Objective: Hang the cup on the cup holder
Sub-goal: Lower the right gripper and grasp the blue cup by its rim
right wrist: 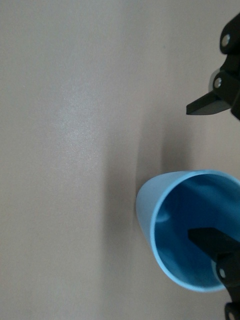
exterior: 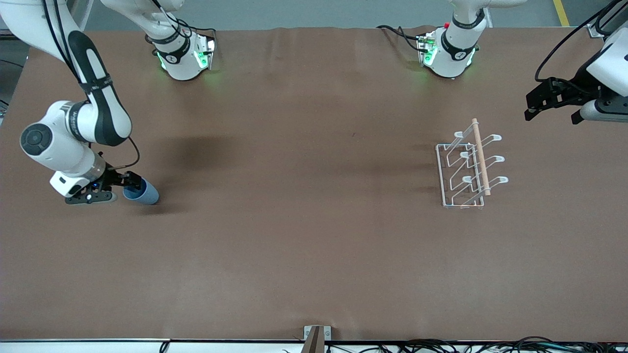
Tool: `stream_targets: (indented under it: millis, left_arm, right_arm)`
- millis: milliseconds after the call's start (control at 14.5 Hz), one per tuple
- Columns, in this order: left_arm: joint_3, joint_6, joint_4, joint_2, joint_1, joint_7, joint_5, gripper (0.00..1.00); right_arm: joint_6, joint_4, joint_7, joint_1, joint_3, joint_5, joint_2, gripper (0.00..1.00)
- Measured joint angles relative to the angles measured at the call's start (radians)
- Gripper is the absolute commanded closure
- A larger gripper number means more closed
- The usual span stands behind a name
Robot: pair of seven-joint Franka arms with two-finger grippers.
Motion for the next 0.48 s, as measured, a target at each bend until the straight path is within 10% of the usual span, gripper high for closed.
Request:
stream_targets:
  millis: [276,483]
  left_arm:
    - [0.0,0.0,0.0,0.0,0.0,0.0,0.0,0.0]
    - [0.0,0.0,0.0,0.0,0.0,0.0,0.0,0.0]
  right_arm:
    - [0.017,0.012,0.0,0.0,0.0,0.0,0.029,0.93]
    - [0.014,0.025,0.0,0.0,-0.001,0.021,0.029,1.0]
